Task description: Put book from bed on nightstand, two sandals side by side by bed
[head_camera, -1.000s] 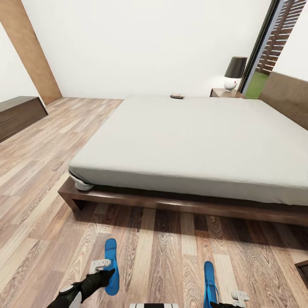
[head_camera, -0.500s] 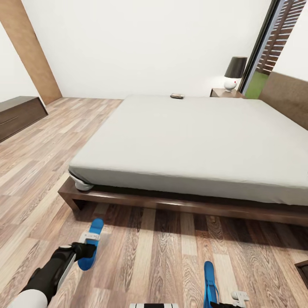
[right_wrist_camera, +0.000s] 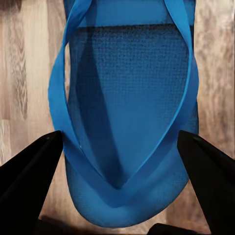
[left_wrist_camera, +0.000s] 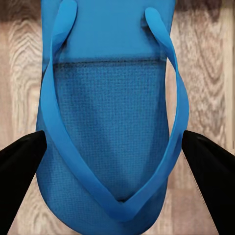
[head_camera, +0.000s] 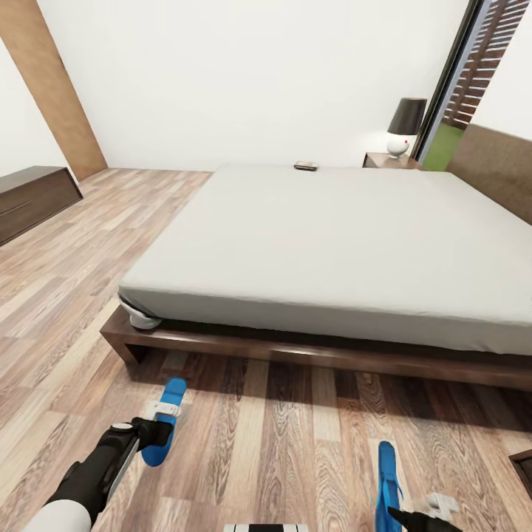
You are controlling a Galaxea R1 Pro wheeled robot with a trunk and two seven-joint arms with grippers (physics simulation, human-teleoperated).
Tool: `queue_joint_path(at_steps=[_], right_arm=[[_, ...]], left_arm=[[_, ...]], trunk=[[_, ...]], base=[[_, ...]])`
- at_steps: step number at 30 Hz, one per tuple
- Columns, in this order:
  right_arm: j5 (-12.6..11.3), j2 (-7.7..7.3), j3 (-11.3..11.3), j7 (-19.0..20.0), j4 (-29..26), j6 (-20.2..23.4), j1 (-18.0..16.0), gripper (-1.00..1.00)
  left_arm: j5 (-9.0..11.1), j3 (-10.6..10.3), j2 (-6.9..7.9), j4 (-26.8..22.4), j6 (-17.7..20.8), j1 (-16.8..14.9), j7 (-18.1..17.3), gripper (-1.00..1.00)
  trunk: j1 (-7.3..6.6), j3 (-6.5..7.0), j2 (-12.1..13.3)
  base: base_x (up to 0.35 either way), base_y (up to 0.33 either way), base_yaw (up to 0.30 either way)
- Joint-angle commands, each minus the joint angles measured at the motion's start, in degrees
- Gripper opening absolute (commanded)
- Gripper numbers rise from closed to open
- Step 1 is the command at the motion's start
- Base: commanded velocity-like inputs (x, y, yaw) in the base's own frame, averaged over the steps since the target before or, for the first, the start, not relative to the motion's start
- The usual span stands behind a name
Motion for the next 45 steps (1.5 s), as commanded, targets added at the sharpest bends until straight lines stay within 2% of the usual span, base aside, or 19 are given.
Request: queue_joint_path(at_steps=[1,3,4,5,8,10,23,26,28,30,31,35,45], right_arm=[[-1.9,-1.24,-0.3,0.4,-1.2,3.2,0.0,-1.00],[-5.9,-2.71,-0.7,0.4,-5.6,10.9,0.0,-1.00],[-9.2,-3.28,-1.0,0.4,-10.1,16.8,0.0,-1.00],[-11.2,-3.53,-1.0,0.4,-12.9,20.0,0.0,-1.00],[-15.9,-3.95,-1.1,0.5,-17.9,25.2,0.0,-1.00],[-16.8,-4.04,-1.1,0.5,-18.8,26.6,0.0,-1.00],[-17.3,-4.09,-1.0,0.5,-19.2,28.0,0.0,-1.00],[-17.3,-4.09,-1.1,0.5,-19.2,28.0,0.0,-1.00],[-17.3,-4.09,-1.1,3.3,-19.2,28.0,0.0,-1.00],[-17.1,-4.09,-1.1,13.7,-19.1,28.0,0.0,-1.00],[-17.1,-4.09,-1.1,14.8,-19.1,28.0,0.0,-1.00],[-17.0,-4.09,-1.1,16.6,-19.1,28.0,0.0,-1.00],[-17.0,-4.09,-1.1,16.8,-19.1,28.0,0.0,-1.00]], left_arm=[[-0.6,0.2,-0.08,-0.1,0.3,0.0,-0.6,-1.00],[-0.6,0.2,-0.28,-0.1,0.3,0.0,-0.5,-1.00],[-0.6,0.2,-0.71,-0.1,0.3,0.0,-0.5,-1.00],[-0.5,0.2,-1.05,-0.1,0.3,0.0,-0.5,-1.00],[-0.5,0.3,-2.38,-0.1,0.3,0.0,-0.4,-1.00],[-0.5,0.3,-2.82,0.0,0.3,0.0,-0.3,-1.00],[-0.3,0.3,-3.05,0.0,0.4,0.0,-0.4,-1.00],[0.8,0.3,-3.09,0.0,0.4,0.0,-0.4,-1.00],[1.4,0.3,-3.11,0.0,0.4,0.0,-0.4,-1.00],[1.6,0.3,-3.05,0.0,0.4,0.0,-0.4,-1.00],[1.6,0.3,-3.05,0.0,0.4,0.0,-0.4,-1.00],[1.7,0.3,-3.06,0.0,0.4,0.0,-0.3,-1.00],[1.7,0.3,-3.10,0.0,0.4,0.0,-0.3,-1.00]], trunk=[[-0.01,-0.05,0.0],[-0.01,-0.05,0.0],[-0.01,-0.05,0.0],[-0.01,-0.05,0.0],[0.21,-0.23,-0.4],[0.65,-0.58,-1.2],[3.51,-2.92,-6.4],[4.17,-3.46,-7.6],[4.60,-3.82,-8.4],[5.04,-4.18,-9.2],[5.26,-4.35,-9.6],[6.14,-5.07,-11.2],[6.40,-7.29,-11.4]], base=[[0.000,0.000,0.000],[0.000,0.000,0.000],[0.000,0.000,0.000],[0.000,0.000,0.000],[0.000,0.000,0.000],[0.000,0.000,0.000],[0.000,0.000,0.000],[0.000,0.000,0.000],[0.000,0.000,0.000],[0.000,0.000,0.000],[0.000,0.000,0.000],[0.000,0.000,0.000],[0.000,0.000,0.000]])
